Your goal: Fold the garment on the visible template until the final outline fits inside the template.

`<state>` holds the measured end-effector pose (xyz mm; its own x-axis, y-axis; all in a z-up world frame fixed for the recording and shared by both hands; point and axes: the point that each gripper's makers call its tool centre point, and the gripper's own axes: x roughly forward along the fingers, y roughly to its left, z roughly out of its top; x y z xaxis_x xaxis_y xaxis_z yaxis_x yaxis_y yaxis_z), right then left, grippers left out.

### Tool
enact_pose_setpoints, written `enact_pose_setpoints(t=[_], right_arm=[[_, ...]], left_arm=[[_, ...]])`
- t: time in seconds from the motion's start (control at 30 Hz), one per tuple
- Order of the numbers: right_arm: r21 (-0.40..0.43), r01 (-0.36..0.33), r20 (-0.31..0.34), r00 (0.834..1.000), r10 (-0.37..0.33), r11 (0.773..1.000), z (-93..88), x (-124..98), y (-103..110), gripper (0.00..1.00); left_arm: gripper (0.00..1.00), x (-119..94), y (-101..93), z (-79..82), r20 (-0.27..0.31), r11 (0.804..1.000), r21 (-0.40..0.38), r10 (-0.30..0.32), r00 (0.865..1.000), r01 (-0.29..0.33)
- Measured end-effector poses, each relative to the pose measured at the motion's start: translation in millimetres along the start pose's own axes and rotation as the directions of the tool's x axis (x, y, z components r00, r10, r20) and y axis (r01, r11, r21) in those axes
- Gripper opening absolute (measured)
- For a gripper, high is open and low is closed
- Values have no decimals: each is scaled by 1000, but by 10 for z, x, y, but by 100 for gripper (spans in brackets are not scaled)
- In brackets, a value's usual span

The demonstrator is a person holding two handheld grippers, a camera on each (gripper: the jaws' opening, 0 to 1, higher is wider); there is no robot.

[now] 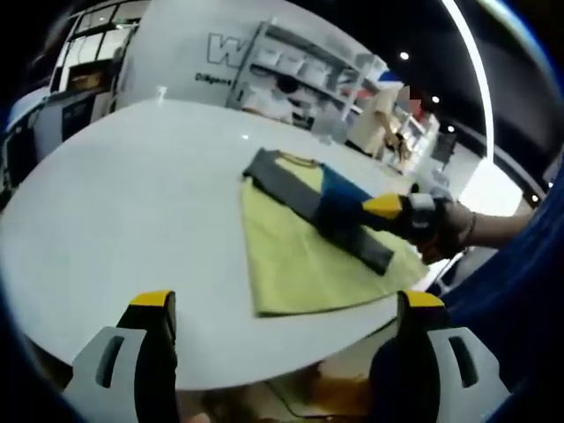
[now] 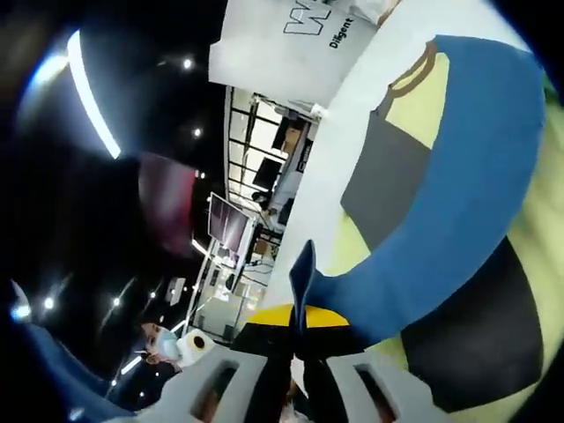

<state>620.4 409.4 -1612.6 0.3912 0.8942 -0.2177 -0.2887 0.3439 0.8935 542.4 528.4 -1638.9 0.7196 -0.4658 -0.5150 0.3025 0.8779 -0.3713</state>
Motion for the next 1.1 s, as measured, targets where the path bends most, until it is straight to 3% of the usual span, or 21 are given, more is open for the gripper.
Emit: enact_pose_setpoints(t=[0.07, 0.13, 0.2, 0.3, 0.37, 0.47, 0.57, 0.6, 0.67, 0.73, 0.77, 0.83, 0.87, 0.9, 0.93, 1.0, 1.03, 1.07, 1.1], right_arm=[[-33, 0, -8, 1000, -1, 999, -31, 4, 17, 9], [-100, -19, -61, 998, 13, 995, -145, 11, 90, 18], [-144, -31, -95, 995, 17, 989, -231, -6, 183, 14], [-258, -44, -108, 994, 17, 965, -209, -21, 142, 19], [-337, -18, -96, 995, -16, 941, -179, -104, 154, 29], [-482, 61, -18, 997, -80, 874, 32, -302, 39, 41], [-503, 142, 59, 990, -130, 853, 272, -492, -124, 40], [-498, 208, 126, 978, -168, 842, 480, -632, -245, 40], [-484, 277, 181, 960, -214, 830, 639, -755, -350, 41], [-488, 351, 252, 933, -256, 799, 853, -910, -487, 44], [-484, 414, 288, 907, -307, 771, 978, -1029, -616, 45], [-555, 510, 325, 860, -392, 657, 1155, -1231, -838, 47], [-572, 542, 335, 839, -429, 615, 1204, -1302, -924, 47], [-581, 604, 360, 792, -493, 546, 1295, -1432, -1081, 47], [-581, 618, 367, 780, -507, 530, 1320, -1468, -1123, 47], [-593, 675, 407, 722, -559, 440, 1433, -1636, -1298, 47], [-601, 680, 407, 712, -572, 419, 1441, -1659, -1343, 48], [-614, 694, 396, 683, -614, 376, 1464, -1729, -1534, 48], [-619, 699, 391, 670, -631, 359, 1471, -1756, -1604, 49]], left_arm=[[99, 4, -8, 2, 0, 1000, 0, -2, 1000, 2], [99, 7, -22, 2, -1, 1000, 1, -3, 1000, 3], [99, 5, -25, -5, -5, 1000, 0, -1, 1000, 1], [99, 1, -39, -14, -10, 1000, 0, -1, 1000, 1], [99, -1, -57, -11, -12, 1000, -1, -2, 1000, 2], [99, 5, -59, 4, -13, 1000, -1, -3, 1000, 3], [99, 13, -60, 32, -9, 1000, -1, -4, 1000, 4], [99, 17, -61, 43, -7, 1000, 0, -4, 1000, 4], [99, 36, -42, 61, -6, 1000, 1, -3, 1000, 3], [99, 52, -39, 65, -9, 1000, 2, -3, 1000, 3], [99, 60, -36, 66, -8, 1000, 4, -3, 1000, 3], [99, 89, -24, 55, -15, 1000, 7, -2, 1000, 3], [99, 98, -22, 47, -20, 1000, 11, -2, 1000, 2], [99, 109, -11, 24, -31, 1000, 19, 1, 1000, -1], [99, 112, -11, 19, -35, 1000, 21, 2, 999, -1], [99, 114, -28, 14, -45, 1000, 27, 1, 999, 0], [99, 111, -14, 14, -46, 1000, 26, 1, 999, 1], [99, 113, -13, 20, -46, 1000, 25, 1, 999, 1], [99, 118, -15, 27, -47, 1000, 24, 1, 999, 0]])
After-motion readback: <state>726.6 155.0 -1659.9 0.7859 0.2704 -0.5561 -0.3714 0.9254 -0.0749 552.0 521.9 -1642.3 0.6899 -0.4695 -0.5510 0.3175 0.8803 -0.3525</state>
